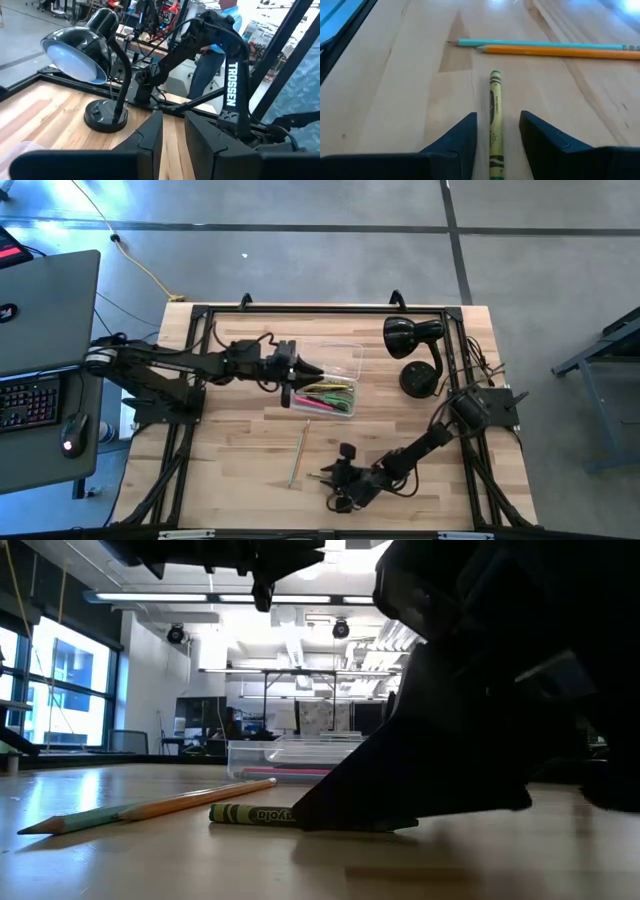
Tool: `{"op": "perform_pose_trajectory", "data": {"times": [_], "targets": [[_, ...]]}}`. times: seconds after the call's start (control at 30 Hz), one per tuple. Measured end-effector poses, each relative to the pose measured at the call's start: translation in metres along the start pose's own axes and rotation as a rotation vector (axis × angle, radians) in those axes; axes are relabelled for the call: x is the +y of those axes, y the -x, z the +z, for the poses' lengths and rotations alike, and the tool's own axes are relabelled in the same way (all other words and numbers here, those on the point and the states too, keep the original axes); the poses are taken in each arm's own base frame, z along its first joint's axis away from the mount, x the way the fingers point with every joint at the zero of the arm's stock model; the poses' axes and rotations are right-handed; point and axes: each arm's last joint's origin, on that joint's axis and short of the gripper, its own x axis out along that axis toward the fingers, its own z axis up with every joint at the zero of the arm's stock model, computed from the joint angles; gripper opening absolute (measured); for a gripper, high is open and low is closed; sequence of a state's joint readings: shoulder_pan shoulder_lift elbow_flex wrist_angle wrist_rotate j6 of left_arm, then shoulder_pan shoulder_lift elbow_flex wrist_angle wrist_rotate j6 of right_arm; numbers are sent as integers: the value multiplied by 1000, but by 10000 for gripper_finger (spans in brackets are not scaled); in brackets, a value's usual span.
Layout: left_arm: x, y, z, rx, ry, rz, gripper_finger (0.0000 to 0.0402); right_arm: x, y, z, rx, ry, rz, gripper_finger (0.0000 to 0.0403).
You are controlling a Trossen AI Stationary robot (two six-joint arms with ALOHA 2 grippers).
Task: Pick & place school supplies into a supply box
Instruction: Put the green crayon into the transparent supply box
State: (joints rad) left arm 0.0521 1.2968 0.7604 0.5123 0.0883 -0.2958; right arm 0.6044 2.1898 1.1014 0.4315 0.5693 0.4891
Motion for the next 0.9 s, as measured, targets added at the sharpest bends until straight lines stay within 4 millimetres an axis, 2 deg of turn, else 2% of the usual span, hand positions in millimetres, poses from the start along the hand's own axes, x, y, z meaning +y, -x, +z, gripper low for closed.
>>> {"op": "perform_pose_trajectory", "data": {"times": [0.27, 0.37, 0.5, 0.6, 0.73, 0.8, 0.9], "targets": [[0, 1, 1, -5, 0, -1, 113, -5, -18, -34, 7, 39, -98, 116], [0, 1, 1, -10, -1, -3, 113, -3, -20, -46, -23, 54, -141, 86], [-2, 3, 5, -35, 24, -10, 113, 1, -18, -49, -53, 102, -168, 23], [-4, 7, 12, -59, 65, -28, 113, 3, -13, -42, -64, 147, -156, 13], [-12, 21, 28, -117, 84, -85, 113, 0, -3, -16, -62, 168, -160, 18], [-16, 31, 37, -148, 80, -120, 113, -6, 6, 1, -50, 227, -200, 10], [-22, 46, 50, -203, 72, -147, 113, -20, 23, 33, -68, 299, -351, 9]]}}
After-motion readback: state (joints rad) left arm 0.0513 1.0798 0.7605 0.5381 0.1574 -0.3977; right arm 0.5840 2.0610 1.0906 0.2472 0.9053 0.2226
